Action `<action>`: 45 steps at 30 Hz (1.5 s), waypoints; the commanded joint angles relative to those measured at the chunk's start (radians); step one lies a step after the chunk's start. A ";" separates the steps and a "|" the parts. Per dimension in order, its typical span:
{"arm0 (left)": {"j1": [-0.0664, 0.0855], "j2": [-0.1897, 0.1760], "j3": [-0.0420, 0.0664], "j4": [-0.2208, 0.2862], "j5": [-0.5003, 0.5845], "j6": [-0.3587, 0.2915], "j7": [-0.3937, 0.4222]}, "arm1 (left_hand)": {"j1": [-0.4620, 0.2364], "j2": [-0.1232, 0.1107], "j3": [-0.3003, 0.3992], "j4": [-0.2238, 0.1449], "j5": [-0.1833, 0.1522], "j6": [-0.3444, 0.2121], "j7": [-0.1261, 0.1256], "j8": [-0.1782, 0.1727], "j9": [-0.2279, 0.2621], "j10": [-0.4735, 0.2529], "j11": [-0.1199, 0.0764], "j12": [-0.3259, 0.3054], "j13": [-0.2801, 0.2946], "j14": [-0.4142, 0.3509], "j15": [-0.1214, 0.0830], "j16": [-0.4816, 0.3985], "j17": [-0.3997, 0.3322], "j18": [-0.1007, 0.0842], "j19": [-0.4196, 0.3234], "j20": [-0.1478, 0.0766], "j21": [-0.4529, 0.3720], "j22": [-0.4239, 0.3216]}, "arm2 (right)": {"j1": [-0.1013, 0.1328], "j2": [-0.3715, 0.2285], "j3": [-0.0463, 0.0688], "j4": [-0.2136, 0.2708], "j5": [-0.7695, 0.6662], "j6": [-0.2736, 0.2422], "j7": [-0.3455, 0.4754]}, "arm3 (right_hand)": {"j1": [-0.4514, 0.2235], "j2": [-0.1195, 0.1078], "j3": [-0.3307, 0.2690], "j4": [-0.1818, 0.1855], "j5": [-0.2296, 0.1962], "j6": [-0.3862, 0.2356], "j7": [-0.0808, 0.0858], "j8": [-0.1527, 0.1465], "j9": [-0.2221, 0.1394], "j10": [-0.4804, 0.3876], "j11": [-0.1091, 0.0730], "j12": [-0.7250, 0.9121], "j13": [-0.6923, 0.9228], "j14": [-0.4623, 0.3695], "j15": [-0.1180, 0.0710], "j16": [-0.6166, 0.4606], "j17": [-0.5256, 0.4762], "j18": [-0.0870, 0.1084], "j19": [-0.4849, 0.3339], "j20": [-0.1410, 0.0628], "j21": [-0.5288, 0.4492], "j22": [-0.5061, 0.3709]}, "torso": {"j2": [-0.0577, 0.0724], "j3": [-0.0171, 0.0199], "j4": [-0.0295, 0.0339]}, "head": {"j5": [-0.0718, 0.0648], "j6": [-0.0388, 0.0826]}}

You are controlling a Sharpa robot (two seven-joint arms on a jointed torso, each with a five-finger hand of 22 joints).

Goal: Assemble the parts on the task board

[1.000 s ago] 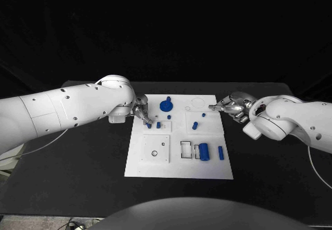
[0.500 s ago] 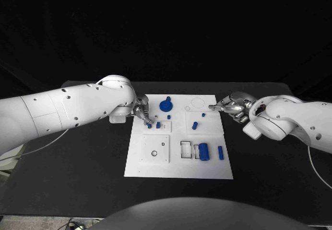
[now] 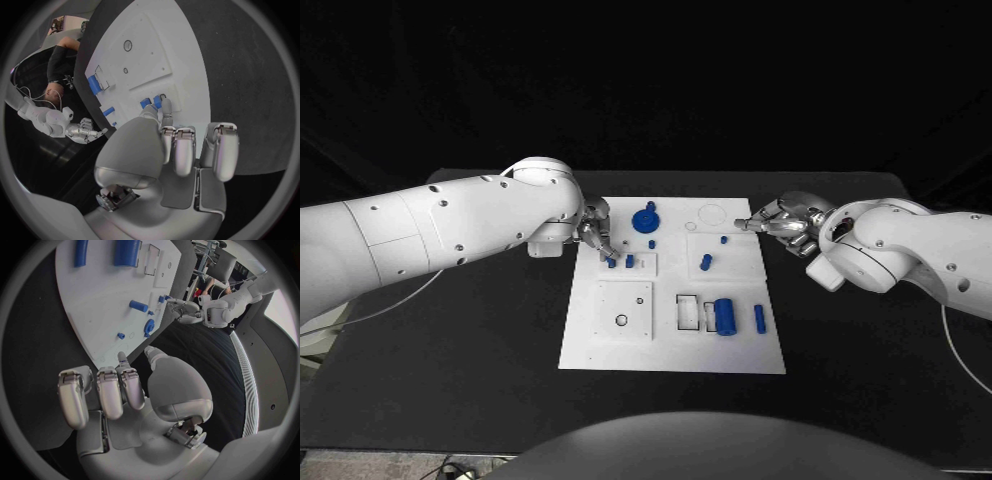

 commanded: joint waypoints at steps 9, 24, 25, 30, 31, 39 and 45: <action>0.000 0.000 0.000 0.004 -0.013 0.018 0.011 | 0.006 0.007 0.010 0.001 -0.010 0.008 -0.012 0.003 0.000 0.159 -0.055 -0.002 0.166 0.104 -0.006 0.003 0.264 -0.008 0.103 0.009 0.002 0.263 | -0.001 0.001 0.000 0.001 -0.006 0.010 0.003 | 0.009 -0.001 -0.006 -0.002 0.004 0.001 0.007 0.005 0.001 0.105 0.010 0.003 0.263 0.104 0.006 0.004 0.263 -0.007 0.106 0.008 0.004 0.263 | 0.000 0.0002 0.0006 | 0.000 0.000; 0.000 0.000 0.000 0.004 -0.035 0.019 0.028 | 0.009 0.003 0.014 0.000 -0.013 0.008 -0.012 0.003 -0.001 0.159 -0.055 -0.002 0.166 0.104 -0.006 0.003 0.264 -0.008 0.103 0.009 0.002 0.263 | -0.001 0.002 0.000 -0.001 -0.006 0.010 0.003 | 0.009 -0.001 -0.006 -0.002 0.004 0.001 0.007 0.005 0.001 0.105 0.010 0.003 0.263 0.104 0.006 0.004 0.263 -0.007 0.106 0.008 0.004 0.263 | -0.001 0.0007 0.0002 | 0.000 0.000; 0.000 0.000 0.000 0.004 -0.035 0.019 0.029 | 0.010 0.003 0.014 0.000 -0.013 0.008 -0.012 0.003 -0.001 0.159 -0.055 -0.002 0.166 0.104 -0.006 0.003 0.264 -0.008 0.103 0.009 0.002 0.263 | -0.001 0.002 0.000 0.000 -0.006 0.010 0.003 | 0.009 -0.001 -0.006 -0.002 0.004 0.001 0.007 0.005 0.001 0.105 0.010 0.003 0.263 0.104 0.006 0.004 0.263 -0.007 0.106 0.008 0.004 0.263 | -0.001 0.0008 0.0001 | 0.000 0.000; 0.000 0.001 0.000 0.003 -0.036 0.016 0.035 | 0.012 0.002 0.017 0.000 -0.015 0.008 -0.012 0.002 -0.001 0.159 -0.055 -0.002 0.166 0.104 -0.005 0.003 0.264 -0.008 0.103 0.009 0.002 0.263 | -0.001 0.002 0.000 0.000 -0.006 0.010 0.003 | 0.009 -0.001 -0.006 -0.002 0.004 0.001 0.007 0.005 0.001 0.105 0.010 0.003 0.263 0.104 0.006 0.004 0.263 -0.007 0.106 0.008 0.004 0.263 | 0.000 0.0004 -0.0002 | -0.001 0.000; 0.000 0.002 0.000 0.003 -0.036 0.016 0.037 | 0.012 0.002 0.017 0.000 -0.015 0.008 -0.012 0.002 -0.001 0.159 -0.055 -0.002 0.166 0.104 -0.005 0.003 0.264 -0.008 0.103 0.009 0.002 0.263 | -0.001 0.002 0.000 0.000 -0.006 0.010 0.003 | 0.009 -0.001 -0.006 -0.002 0.004 0.001 0.007 0.005 0.001 0.105 0.010 0.003 0.263 0.104 0.006 0.004 0.263 -0.007 0.106 0.008 0.004 0.263 | 0.000 0.0005 -0.0004 | -0.001 0.000; 0.000 0.002 0.000 0.002 -0.039 0.020 0.045 | 0.014 -0.004 0.020 0.000 -0.019 0.008 -0.012 0.002 -0.001 0.159 -0.054 -0.002 0.166 0.104 -0.005 0.003 0.264 -0.008 0.103 0.010 0.002 0.263 | -0.001 0.001 0.000 -0.001 -0.006 0.010 0.003 | 0.009 -0.001 -0.006 -0.002 0.004 0.001 0.007 0.005 0.001 0.105 0.010 0.003 0.263 0.104 0.006 0.004 0.263 -0.007 0.106 0.008 0.004 0.263 | 0.000 0.0001 0.0012 | -0.002 0.000; -0.001 0.001 0.000 0.002 -0.041 0.021 0.049 | 0.015 -0.007 0.021 0.000 -0.020 0.008 -0.012 0.001 -0.001 0.159 -0.054 -0.002 0.166 0.104 -0.005 0.003 0.264 -0.008 0.103 0.010 0.002 0.263 | -0.001 0.001 0.000 -0.001 -0.006 0.010 0.003 | 0.009 -0.001 -0.006 -0.002 0.004 0.001 0.007 0.005 0.001 0.105 0.010 0.003 0.263 0.104 0.006 0.004 0.263 -0.007 0.106 0.008 0.004 0.263 | 0.000 -0.0001 0.0009 | -0.001 0.000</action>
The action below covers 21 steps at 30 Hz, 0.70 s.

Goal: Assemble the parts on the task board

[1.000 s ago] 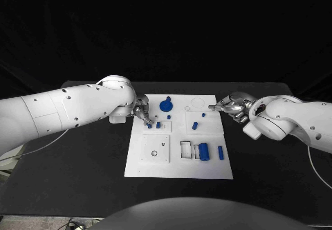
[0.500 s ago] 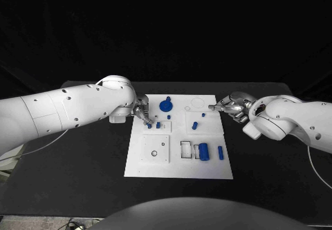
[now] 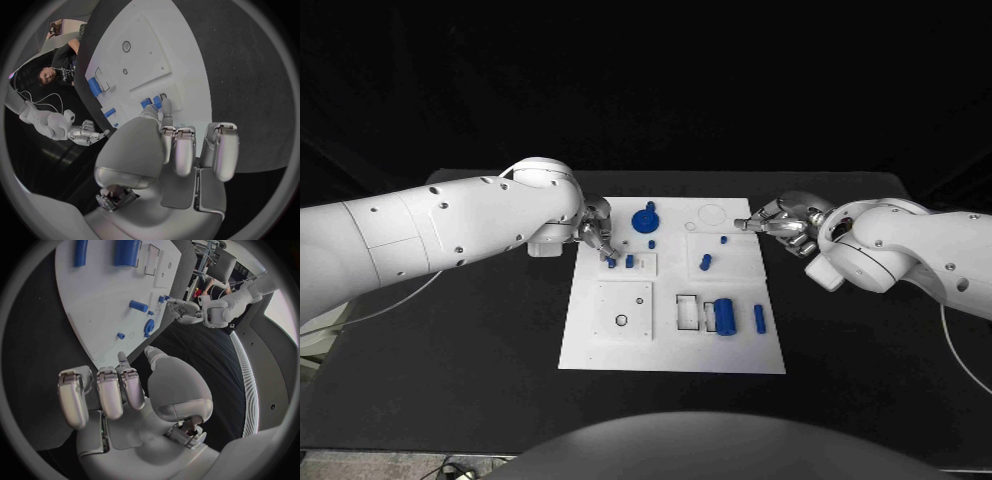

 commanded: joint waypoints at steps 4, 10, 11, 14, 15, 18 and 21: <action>0.000 0.000 0.000 0.001 -0.011 0.017 0.020 | 0.007 -0.005 0.007 -0.001 -0.004 0.006 -0.014 0.005 0.002 0.159 -0.054 -0.002 0.166 0.104 -0.005 0.003 0.263 -0.007 0.107 0.007 0.002 0.264 | -0.001 0.000 0.000 0.000 -0.006 0.010 0.003 | 0.009 -0.001 -0.006 -0.002 0.004 0.001 0.007 0.005 0.002 0.105 0.010 0.003 0.263 0.104 0.006 0.004 0.263 -0.007 0.106 0.008 0.004 0.263 | 0.000 0.0000 0.0000 | 0.001 0.000; 0.000 -0.002 0.000 0.001 -0.022 0.017 0.022 | 0.008 -0.007 0.008 -0.002 -0.005 0.007 -0.014 0.005 0.002 0.159 -0.054 -0.002 0.166 0.104 -0.005 0.003 0.263 -0.007 0.107 0.007 0.002 0.264 | -0.001 0.000 0.000 0.000 -0.006 0.011 0.003 | 0.009 -0.001 -0.006 -0.002 0.004 0.001 0.007 0.005 0.002 0.105 0.010 0.003 0.263 0.104 0.006 0.004 0.263 -0.007 0.106 0.008 0.004 0.263 | 0.000 0.0001 0.0003 | 0.001 0.000; 0.000 -0.002 0.000 0.000 -0.024 0.016 0.022 | 0.008 -0.007 0.008 -0.001 -0.005 0.007 -0.014 0.005 0.002 0.159 -0.054 -0.002 0.166 0.104 -0.005 0.003 0.263 -0.007 0.107 0.007 0.002 0.264 | -0.001 0.000 0.000 0.000 -0.006 0.011 0.003 | 0.009 -0.001 -0.006 -0.002 0.004 0.001 0.007 0.005 0.002 0.105 0.010 0.003 0.263 0.104 0.006 0.004 0.263 -0.007 0.106 0.008 0.004 0.263 | 0.000 0.0002 0.0003 | 0.001 0.000; 0.000 -0.003 0.000 -0.001 -0.026 0.015 0.022 | 0.007 -0.008 0.008 0.000 -0.006 0.007 -0.014 0.005 0.002 0.159 -0.054 -0.002 0.166 0.104 -0.005 0.003 0.263 -0.007 0.107 0.007 0.002 0.264 | -0.001 0.000 0.000 0.000 -0.006 0.011 0.003 | 0.009 -0.001 -0.006 -0.002 0.004 0.001 0.007 0.005 0.002 0.105 0.010 0.003 0.263 0.104 0.006 0.004 0.263 -0.007 0.106 0.008 0.004 0.263 | 0.000 -0.0005 0.0004 | 0.001 0.000; 0.000 -0.003 0.000 -0.001 -0.027 0.016 0.022 | 0.007 -0.008 0.008 0.000 -0.006 0.007 -0.014 0.005 0.002 0.159 -0.054 -0.002 0.166 0.104 -0.005 0.003 0.263 -0.007 0.107 0.007 0.002 0.264 | -0.001 0.000 0.000 0.000 -0.006 0.011 0.003 | 0.009 -0.001 -0.006 -0.002 0.004 0.001 0.007 0.005 0.002 0.105 0.010 0.003 0.263 0.104 0.006 0.004 0.263 -0.007 0.106 0.008 0.004 0.263 | 0.000 -0.0002 0.0004 | 0.001 0.000; 0.000 -0.002 0.000 -0.002 -0.028 0.016 0.023 | 0.006 -0.008 0.008 0.001 -0.007 0.007 -0.013 0.005 0.001 0.159 -0.054 -0.002 0.166 0.104 -0.005 0.003 0.263 -0.007 0.107 0.007 0.002 0.264 | -0.001 0.001 0.000 0.000 -0.006 0.011 0.003 | 0.009 -0.001 -0.006 -0.002 0.004 0.001 0.007 0.005 0.002 0.105 0.010 0.003 0.263 0.104 0.006 0.004 0.263 -0.007 0.106 0.008 0.004 0.263 | 0.000 -0.0001 0.0002 | 0.002 0.000; 0.000 -0.002 0.000 -0.002 -0.028 0.015 0.023 | 0.006 -0.008 0.008 0.001 -0.007 0.007 -0.013 0.005 0.001 0.159 -0.054 -0.002 0.166 0.104 -0.005 0.003 0.263 -0.007 0.107 0.007 0.002 0.264 | -0.001 0.001 0.000 0.000 -0.006 0.012 0.003 | 0.009 -0.001 -0.006 -0.002 0.004 0.001 0.007 0.005 0.002 0.105 0.010 0.003 0.263 0.104 0.006 0.004 0.263 -0.007 0.106 0.008 0.004 0.263 | 0.000 -0.0002 -0.0004 | 0.003 0.000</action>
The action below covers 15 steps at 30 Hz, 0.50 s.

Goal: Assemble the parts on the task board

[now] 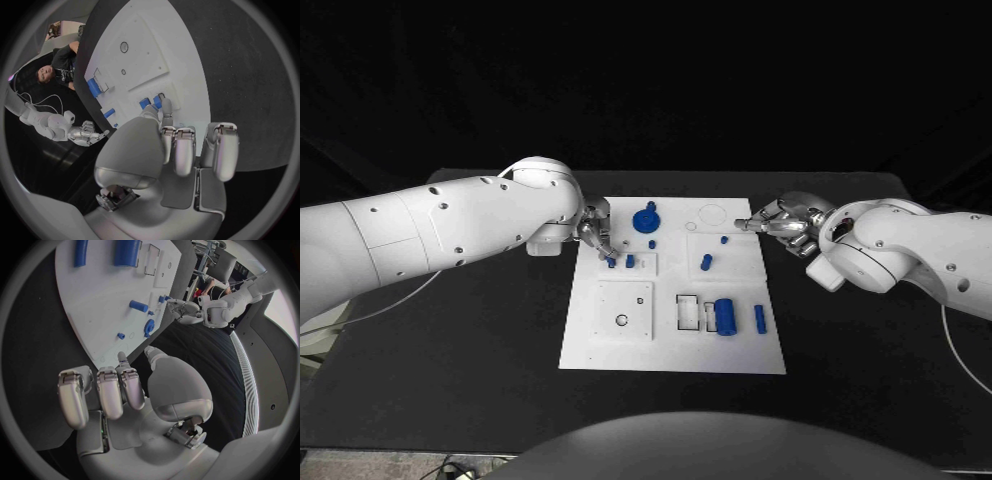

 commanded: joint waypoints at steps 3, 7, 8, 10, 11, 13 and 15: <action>0.000 0.002 0.000 0.000 -0.011 0.013 0.012 | 0.005 -0.003 0.003 0.001 -0.006 0.007 -0.014 0.003 0.001 0.159 -0.054 -0.002 0.167 0.104 -0.005 0.003 0.263 -0.008 0.107 0.007 0.002 0.263 | -0.001 0.001 0.000 0.000 -0.006 0.012 0.003 | 0.009 -0.002 -0.006 -0.002 0.004 0.001 0.007 0.005 0.001 0.105 0.010 0.003 0.263 0.104 0.006 0.004 0.263 -0.007 0.106 0.008 0.004 0.263 | 0.000 0.0005 -0.0007 | 0.001 0.000; 0.000 0.002 0.000 -0.001 -0.012 0.015 0.011 | 0.005 -0.003 0.003 0.001 -0.006 0.007 -0.014 0.003 0.001 0.159 -0.054 -0.002 0.167 0.104 -0.005 0.003 0.263 -0.008 0.107 0.007 0.002 0.263 | -0.001 0.000 0.000 0.000 -0.006 0.012 0.002 | 0.009 -0.002 -0.006 -0.002 0.004 0.001 0.007 0.005 0.001 0.105 0.010 0.003 0.263 0.104 0.006 0.004 0.263 -0.007 0.106 0.008 0.004 0.263 | 0.000 0.0003 -0.0006 | 0.001 0.000; 0.000 0.002 0.000 -0.001 -0.012 0.015 0.010 | 0.005 -0.003 0.003 0.001 -0.006 0.007 -0.014 0.003 0.001 0.159 -0.054 -0.002 0.167 0.104 -0.005 0.003 0.263 -0.008 0.107 0.007 0.002 0.263 | -0.001 0.000 0.000 0.000 -0.006 0.012 0.002 | 0.009 -0.002 -0.006 -0.002 0.004 0.001 0.007 0.005 0.001 0.105 0.010 0.003 0.263 0.104 0.006 0.004 0.263 -0.007 0.106 0.008 0.004 0.263 | 0.000 0.0005 -0.0006 | 0.001 0.000; 0.000 0.002 0.000 -0.001 -0.012 0.016 0.010 | 0.005 -0.003 0.003 0.001 -0.006 0.007 -0.014 0.003 0.001 0.159 -0.054 -0.002 0.167 0.104 -0.005 0.003 0.263 -0.008 0.107 0.007 0.002 0.263 | -0.001 0.000 0.000 0.001 -0.006 0.012 0.002 | 0.009 -0.002 -0.006 -0.002 0.004 0.001 0.007 0.005 0.001 0.105 0.010 0.003 0.263 0.104 0.006 0.004 0.263 -0.007 0.106 0.008 0.004 0.263 | 0.000 0.0006 -0.0003 | 0.001 0.000; 0.000 0.002 0.000 -0.001 -0.012 0.016 0.010 | 0.005 -0.003 0.003 0.001 -0.006 0.007 -0.014 0.003 0.001 0.159 -0.054 -0.002 0.167 0.104 -0.005 0.003 0.263 -0.008 0.107 0.007 0.002 0.263 | -0.001 0.000 0.000 0.001 -0.006 0.012 0.002 | 0.009 -0.002 -0.006 -0.002 0.004 0.001 0.007 0.005 0.001 0.105 0.010 0.003 0.263 0.104 0.006 0.004 0.263 -0.007 0.106 0.008 0.004 0.263 | 0.000 0.0004 -0.0003 | 0.001 0.000; 0.000 0.002 0.000 -0.001 -0.012 0.017 0.010 | 0.005 -0.003 0.003 0.001 -0.006 0.007 -0.014 0.003 0.001 0.159 -0.054 -0.002 0.167 0.104 -0.005 0.003 0.263 -0.008 0.107 0.007 0.002 0.263 | -0.001 0.000 0.000 0.000 -0.006 0.012 0.002 | 0.009 -0.002 -0.006 -0.002 0.004 0.001 0.007 0.005 0.001 0.105 0.010 0.003 0.263 0.104 0.006 0.004 0.263 -0.007 0.106 0.008 0.004 0.263 | 0.000 0.0003 -0.0003 | 0.001 0.000; 0.000 0.002 0.000 -0.001 -0.012 0.018 0.010 | 0.005 -0.003 0.003 0.001 -0.006 0.007 -0.014 0.003 0.001 0.159 -0.054 -0.002 0.167 0.104 -0.005 0.003 0.263 -0.008 0.107 0.007 0.002 0.263 | -0.001 0.000 0.000 0.000 -0.006 0.012 0.002 | 0.009 -0.002 -0.006 -0.002 0.004 0.001 0.007 0.005 0.001 0.105 0.010 0.003 0.263 0.104 0.006 0.004 0.263 -0.007 0.106 0.008 0.004 0.263 | 0.000 0.0003 -0.0005 | 0.002 0.000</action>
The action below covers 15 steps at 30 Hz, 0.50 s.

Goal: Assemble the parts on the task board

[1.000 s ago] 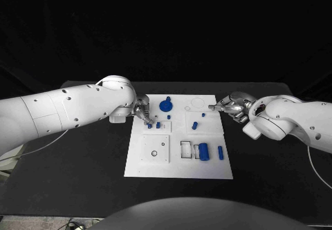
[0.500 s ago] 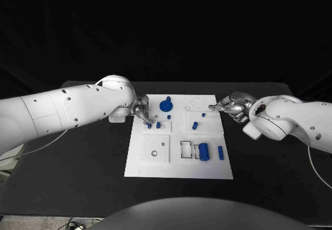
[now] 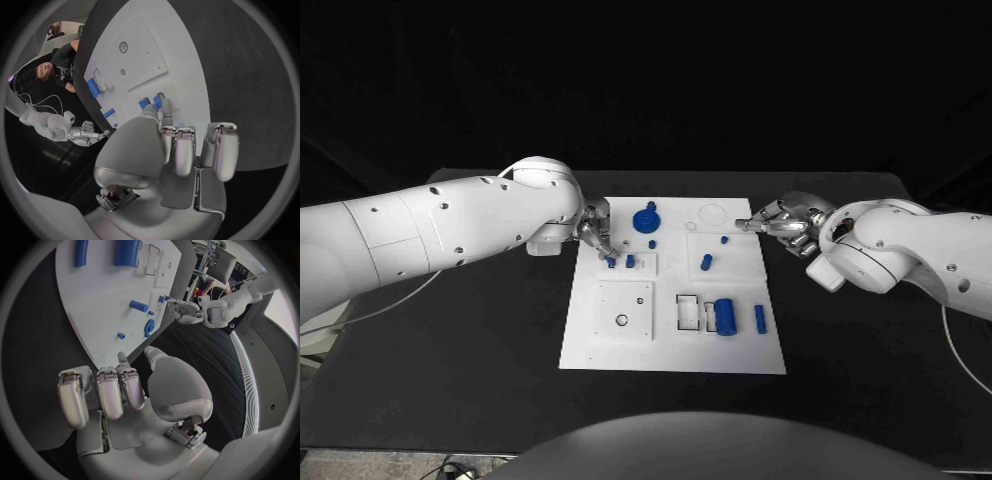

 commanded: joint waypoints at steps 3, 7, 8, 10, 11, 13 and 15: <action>0.000 0.002 0.000 0.000 -0.007 0.019 0.009 | 0.006 -0.002 0.004 0.001 -0.005 0.006 -0.015 0.003 0.001 0.159 -0.053 -0.002 0.175 0.104 -0.004 0.003 0.263 -0.007 0.107 0.007 0.002 0.263 | -0.001 0.001 0.000 0.000 -0.006 0.012 0.002 | 0.009 -0.001 -0.006 -0.002 0.004 0.001 0.007 0.005 0.001 0.105 0.010 0.003 0.263 0.104 0.006 0.004 0.263 -0.007 0.106 0.008 0.004 0.263 | 0.000 -0.0003 0.0000 | 0.000 0.000; 0.000 0.003 0.000 -0.001 -0.007 0.021 0.009 | 0.006 -0.002 0.004 0.001 -0.005 0.006 -0.015 0.002 0.001 0.159 -0.053 -0.002 0.175 0.104 -0.004 0.003 0.263 -0.007 0.107 0.007 0.002 0.263 | -0.001 0.001 0.000 0.000 -0.006 0.013 0.002 | 0.011 0.000 -0.010 -0.002 0.005 0.000 0.008 0.006 0.003 0.105 0.011 0.003 0.263 0.104 0.007 0.004 0.263 -0.007 0.106 0.010 0.004 0.263 | 0.000 -0.0002 0.0002 | 0.001 0.000; 0.000 0.003 0.000 -0.002 -0.007 0.021 0.009 | 0.006 -0.002 0.004 0.001 -0.005 0.006 -0.015 0.002 0.001 0.159 -0.053 -0.002 0.175 0.104 -0.004 0.003 0.263 -0.007 0.107 0.007 0.002 0.263 | -0.001 0.001 0.000 0.000 -0.006 0.014 0.002 | 0.011 0.000 -0.010 -0.002 0.005 0.000 0.008 0.006 0.003 0.105 0.011 0.003 0.263 0.104 0.007 0.004 0.263 -0.007 0.106 0.010 0.004 0.263 | 0.000 0.0000 0.0002 | 0.001 0.000; 0.000 0.004 0.000 -0.003 -0.007 0.021 0.009 | 0.005 -0.002 0.004 0.001 -0.005 0.005 -0.015 0.002 0.001 0.159 -0.053 -0.002 0.175 0.104 -0.004 0.003 0.263 -0.007 0.107 0.007 0.002 0.263 | -0.001 0.001 0.000 0.001 -0.006 0.014 0.002 | 0.011 0.000 -0.010 -0.002 0.005 0.000 0.008 0.006 0.003 0.105 0.011 0.003 0.263 0.104 0.007 0.004 0.263 -0.007 0.106 0.010 0.004 0.263 | 0.000 -0.0003 0.0000 | 0.000 0.000; 0.000 0.004 0.000 -0.003 -0.007 0.020 0.009 | 0.005 -0.002 0.004 0.002 -0.005 0.005 -0.015 0.002 0.001 0.159 -0.053 -0.002 0.175 0.104 -0.004 0.003 0.263 -0.007 0.107 0.007 0.002 0.263 | -0.001 0.001 0.000 0.001 -0.006 0.014 0.002 | 0.011 0.000 -0.010 -0.002 0.005 0.000 0.008 0.006 0.003 0.105 0.011 0.003 0.263 0.104 0.007 0.004 0.263 -0.007 0.106 0.010 0.004 0.263 | 0.000 -0.0003 -0.0001 | 0.001 0.000; 0.000 0.004 0.000 -0.004 -0.007 0.018 0.009 | 0.001 -0.004 0.005 0.002 -0.007 0.001 -0.013 -0.001 0.000 0.159 -0.052 -0.002 0.175 0.104 -0.004 0.003 0.263 -0.007 0.107 0.008 0.002 0.263 | -0.001 0.001 0.000 0.001 -0.006 0.014 0.001 | 0.011 0.000 -0.010 -0.002 0.005 0.000 0.008 0.006 0.003 0.105 0.011 0.003 0.263 0.104 0.007 0.004 0.263 -0.007 0.106 0.010 0.004 0.263 | 0.000 -0.0004 0.0000 | 0.000 0.000; 0.000 0.004 0.000 -0.004 -0.007 0.019 0.009 | -0.004 -0.006 0.006 0.002 -0.008 -0.003 -0.012 -0.005 -0.002 0.159 -0.051 -0.002 0.175 0.104 -0.004 0.003 0.263 -0.007 0.107 0.008 0.002 0.263 | -0.001 0.001 0.000 0.001 -0.006 0.014 0.001 | 0.011 0.000 -0.010 -0.002 0.005 0.000 0.008 0.006 0.003 0.105 0.011 0.003 0.263 0.104 0.007 0.004 0.263 -0.007 0.106 0.010 0.004 0.263 | 0.000 -0.0001 0.0002 | 0.000 0.000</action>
